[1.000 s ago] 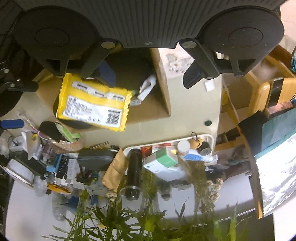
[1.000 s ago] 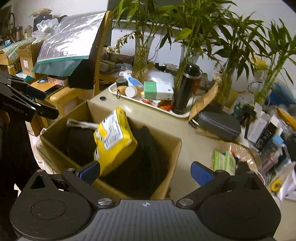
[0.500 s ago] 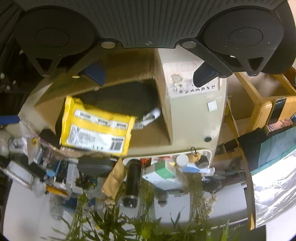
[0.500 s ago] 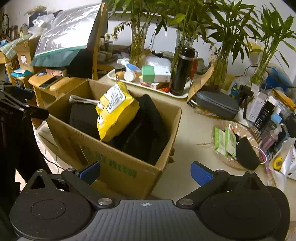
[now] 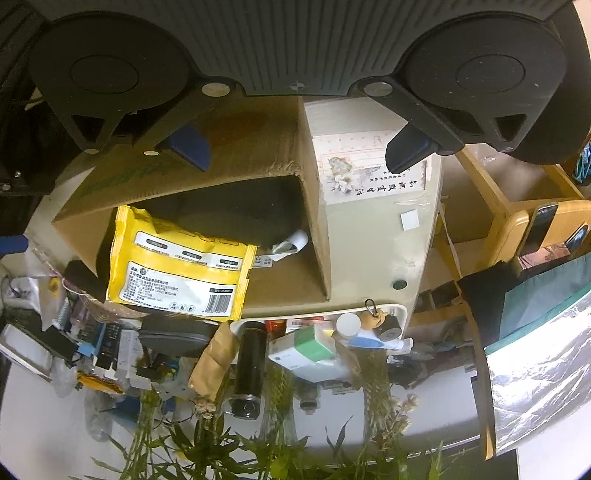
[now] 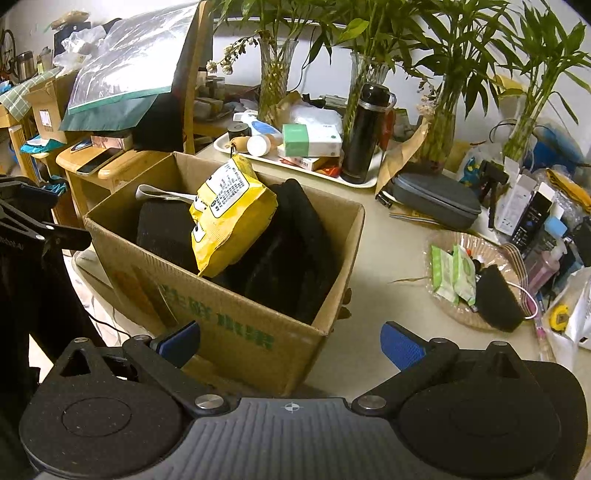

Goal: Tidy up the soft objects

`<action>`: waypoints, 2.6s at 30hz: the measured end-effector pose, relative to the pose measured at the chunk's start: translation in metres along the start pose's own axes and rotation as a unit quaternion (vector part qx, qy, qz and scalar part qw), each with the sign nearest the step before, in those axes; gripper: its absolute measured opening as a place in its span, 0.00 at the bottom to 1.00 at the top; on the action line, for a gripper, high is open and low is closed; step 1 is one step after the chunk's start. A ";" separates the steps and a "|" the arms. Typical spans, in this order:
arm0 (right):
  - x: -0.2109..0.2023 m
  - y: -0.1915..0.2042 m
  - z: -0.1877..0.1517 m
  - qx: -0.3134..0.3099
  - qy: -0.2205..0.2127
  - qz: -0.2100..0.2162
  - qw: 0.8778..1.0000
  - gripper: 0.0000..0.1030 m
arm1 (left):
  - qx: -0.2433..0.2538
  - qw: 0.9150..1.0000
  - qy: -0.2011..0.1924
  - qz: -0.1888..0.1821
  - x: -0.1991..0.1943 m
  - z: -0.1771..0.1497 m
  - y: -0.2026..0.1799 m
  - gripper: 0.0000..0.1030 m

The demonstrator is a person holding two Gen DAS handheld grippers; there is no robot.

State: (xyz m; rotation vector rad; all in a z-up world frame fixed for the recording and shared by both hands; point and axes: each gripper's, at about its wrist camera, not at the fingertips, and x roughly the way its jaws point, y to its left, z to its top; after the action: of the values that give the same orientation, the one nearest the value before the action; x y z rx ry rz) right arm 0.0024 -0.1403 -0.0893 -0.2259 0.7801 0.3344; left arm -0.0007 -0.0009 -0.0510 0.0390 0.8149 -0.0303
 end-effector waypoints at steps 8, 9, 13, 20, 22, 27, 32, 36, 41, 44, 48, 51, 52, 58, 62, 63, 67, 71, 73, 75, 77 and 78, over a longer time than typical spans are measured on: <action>0.002 0.001 0.000 -0.001 0.003 -0.002 1.000 1.00 | 0.002 1.000 -0.005 -0.010 -0.003 0.000 -0.002 1.00; 0.002 0.001 0.000 -0.001 0.004 -0.003 1.000 1.00 | 0.003 1.000 -0.006 -0.012 -0.003 0.000 -0.002 1.00; 0.002 0.001 0.000 -0.001 0.004 -0.003 1.000 1.00 | 0.004 1.000 -0.008 -0.013 -0.004 0.002 -0.003 1.00; 0.003 0.001 -0.001 -0.001 0.005 -0.003 1.000 1.00 | 0.008 1.000 -0.010 -0.011 -0.005 0.003 -0.006 1.00; 0.003 0.001 -0.001 0.000 0.005 -0.002 1.000 1.00 | 0.007 1.000 -0.008 -0.010 -0.005 0.002 -0.006 1.00; 0.004 0.002 -0.001 -0.002 0.005 -0.002 1.000 1.00 | 0.005 1.000 -0.008 -0.010 -0.006 0.002 -0.005 1.00; 0.004 0.003 -0.001 -0.003 0.005 -0.002 1.000 1.00 | 0.005 1.000 -0.008 -0.010 -0.006 0.003 -0.005 1.00; 0.004 0.003 -0.001 -0.003 0.005 -0.002 1.000 1.00 | 0.005 1.000 -0.008 -0.010 -0.007 0.003 -0.005 1.00; 0.005 0.003 -0.001 -0.003 0.006 -0.002 1.000 1.00 | 0.004 1.000 -0.009 -0.012 -0.007 0.003 -0.005 1.00; 0.005 0.003 -0.001 -0.003 0.006 -0.002 1.000 1.00 | 0.004 1.000 -0.009 -0.011 -0.007 0.002 -0.005 1.00; 0.005 0.003 -0.002 -0.002 0.006 -0.002 1.000 1.00 | 0.006 1.000 -0.009 -0.010 -0.007 0.002 -0.006 1.00; 0.005 0.003 -0.001 -0.003 0.006 -0.002 1.000 1.00 | 0.005 1.000 -0.008 -0.010 -0.007 0.002 -0.006 1.00; 0.005 0.003 -0.001 -0.003 0.006 -0.003 1.000 1.00 | 0.006 1.000 -0.009 -0.011 -0.007 0.002 -0.006 1.00; 0.005 0.003 -0.002 -0.002 0.006 -0.003 1.000 1.00 | 0.005 1.000 -0.009 -0.011 -0.007 0.002 -0.005 1.00; 0.005 0.003 -0.002 -0.003 0.007 -0.003 1.000 1.00 | 0.004 1.000 -0.009 -0.011 -0.007 0.002 -0.005 1.00; 0.005 0.003 -0.002 -0.003 0.006 -0.003 1.000 1.00 | 0.004 1.000 -0.009 -0.011 -0.007 0.002 -0.005 1.00; 0.005 0.003 -0.001 -0.003 0.006 -0.003 1.000 1.00 | 0.004 1.000 -0.008 -0.011 -0.007 0.002 -0.006 1.00; 0.005 0.003 -0.001 -0.003 0.007 -0.003 1.000 1.00 | 0.004 1.000 -0.007 -0.011 -0.006 0.001 -0.006 1.00; 0.005 0.003 -0.001 -0.003 0.007 -0.003 1.000 1.00 | 0.003 1.000 -0.007 -0.011 -0.006 0.001 -0.005 1.00; 0.006 0.003 -0.002 -0.003 0.007 -0.003 1.000 1.00 | 0.003 1.000 -0.006 -0.010 -0.006 0.001 -0.005 1.00; 0.006 0.002 -0.003 -0.002 0.007 -0.003 1.000 1.00 | 0.003 1.000 -0.006 -0.010 -0.006 0.002 -0.004 1.00; 0.006 0.003 -0.002 -0.002 0.007 -0.003 1.000 1.00 | 0.003 1.000 -0.006 -0.011 -0.006 0.002 -0.004 1.00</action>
State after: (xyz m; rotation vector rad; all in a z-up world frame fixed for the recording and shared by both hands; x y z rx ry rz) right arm 0.0039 -0.1373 -0.0956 -0.2354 0.7933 0.3292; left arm -0.0039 -0.0054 -0.0456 0.0363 0.8030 -0.0530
